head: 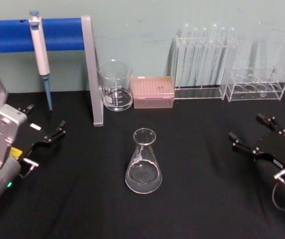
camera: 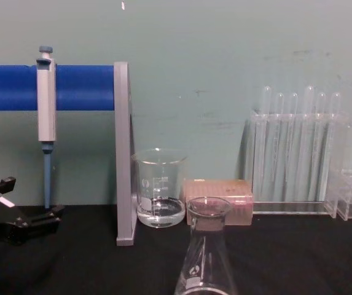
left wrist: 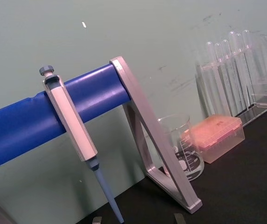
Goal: Grasp the erlenmeyer flask with one hand, shake it three times, then place it back.
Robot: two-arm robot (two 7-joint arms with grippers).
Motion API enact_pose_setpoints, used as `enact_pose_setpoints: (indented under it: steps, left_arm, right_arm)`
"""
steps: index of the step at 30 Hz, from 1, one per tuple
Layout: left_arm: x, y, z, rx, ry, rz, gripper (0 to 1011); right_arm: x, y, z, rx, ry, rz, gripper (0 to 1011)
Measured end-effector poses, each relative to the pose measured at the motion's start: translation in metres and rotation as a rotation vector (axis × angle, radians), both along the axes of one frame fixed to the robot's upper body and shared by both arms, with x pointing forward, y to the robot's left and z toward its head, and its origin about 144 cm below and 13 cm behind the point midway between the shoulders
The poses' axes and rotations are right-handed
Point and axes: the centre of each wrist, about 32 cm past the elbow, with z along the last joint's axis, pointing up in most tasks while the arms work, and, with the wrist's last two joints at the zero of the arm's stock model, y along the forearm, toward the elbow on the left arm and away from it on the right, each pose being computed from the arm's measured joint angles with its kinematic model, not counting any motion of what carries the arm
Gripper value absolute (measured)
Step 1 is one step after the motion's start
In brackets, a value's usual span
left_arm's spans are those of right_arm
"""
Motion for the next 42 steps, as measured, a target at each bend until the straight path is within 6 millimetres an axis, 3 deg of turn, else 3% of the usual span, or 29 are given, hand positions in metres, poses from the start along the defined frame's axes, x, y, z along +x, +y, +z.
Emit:
enact_pose_setpoints:
  steps: [15,42]
  left_arm:
    - [0.0,0.0,0.0,0.0,0.0,0.0,1001]
    - [0.0,0.0,0.0,0.0,0.0,0.0,1001]
  right_arm:
    - [-0.008,0.014,0.007,0.03,0.047,0.252,1003]
    - [0.033,0.054,-0.001,0.115,0.068,0.59,1003]
